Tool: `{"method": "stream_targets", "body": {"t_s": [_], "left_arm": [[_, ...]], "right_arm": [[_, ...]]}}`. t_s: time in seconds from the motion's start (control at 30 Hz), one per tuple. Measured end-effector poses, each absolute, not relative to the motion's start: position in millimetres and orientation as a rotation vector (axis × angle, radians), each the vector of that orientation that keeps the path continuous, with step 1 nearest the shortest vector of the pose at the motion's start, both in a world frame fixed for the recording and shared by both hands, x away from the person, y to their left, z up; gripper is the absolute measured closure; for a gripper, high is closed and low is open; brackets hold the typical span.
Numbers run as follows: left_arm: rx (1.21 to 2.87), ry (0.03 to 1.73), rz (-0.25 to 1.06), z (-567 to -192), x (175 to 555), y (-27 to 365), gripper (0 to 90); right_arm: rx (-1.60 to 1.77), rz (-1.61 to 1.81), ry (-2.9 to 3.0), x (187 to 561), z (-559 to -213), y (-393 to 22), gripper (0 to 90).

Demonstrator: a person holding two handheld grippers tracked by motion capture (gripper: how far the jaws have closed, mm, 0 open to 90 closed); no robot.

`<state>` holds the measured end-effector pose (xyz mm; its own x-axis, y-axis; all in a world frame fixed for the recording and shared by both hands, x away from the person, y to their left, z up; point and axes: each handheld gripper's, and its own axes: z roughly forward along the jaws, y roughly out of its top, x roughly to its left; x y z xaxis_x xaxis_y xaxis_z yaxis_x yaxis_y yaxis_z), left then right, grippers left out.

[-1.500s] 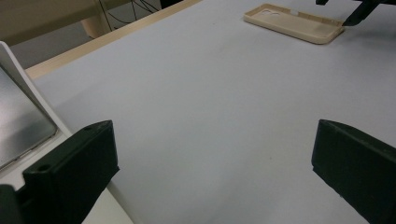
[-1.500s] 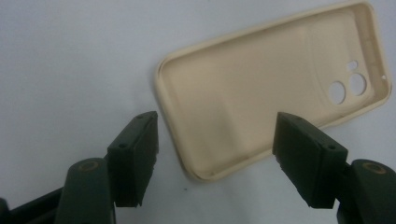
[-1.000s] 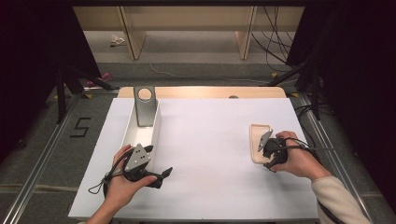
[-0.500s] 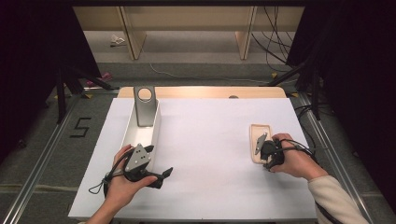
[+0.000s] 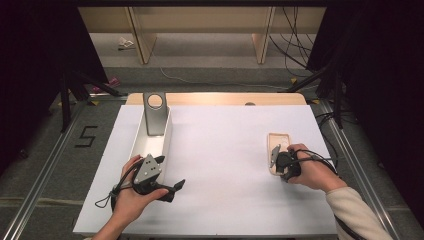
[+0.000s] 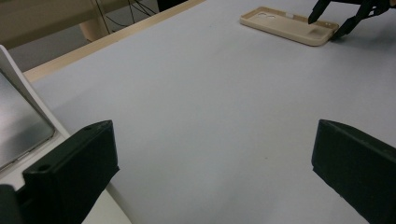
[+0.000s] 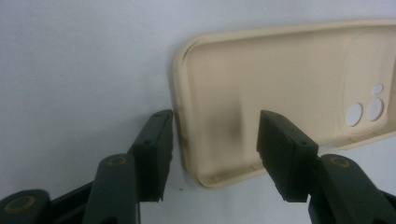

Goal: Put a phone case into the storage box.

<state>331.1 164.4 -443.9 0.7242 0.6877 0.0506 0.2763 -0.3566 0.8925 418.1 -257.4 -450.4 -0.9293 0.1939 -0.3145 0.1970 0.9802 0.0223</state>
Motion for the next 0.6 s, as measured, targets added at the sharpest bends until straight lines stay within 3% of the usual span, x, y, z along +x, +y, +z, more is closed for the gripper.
{"method": "stream_targets", "body": {"t_s": [0.6], "left_arm": [[1.945, 0.737, 0.521, -444.3, 330.9, 163.7, 0.0]], "right_arm": [[0.224, -0.035, 2.862, 416.6, -451.5, -254.6, 69.0]]}}
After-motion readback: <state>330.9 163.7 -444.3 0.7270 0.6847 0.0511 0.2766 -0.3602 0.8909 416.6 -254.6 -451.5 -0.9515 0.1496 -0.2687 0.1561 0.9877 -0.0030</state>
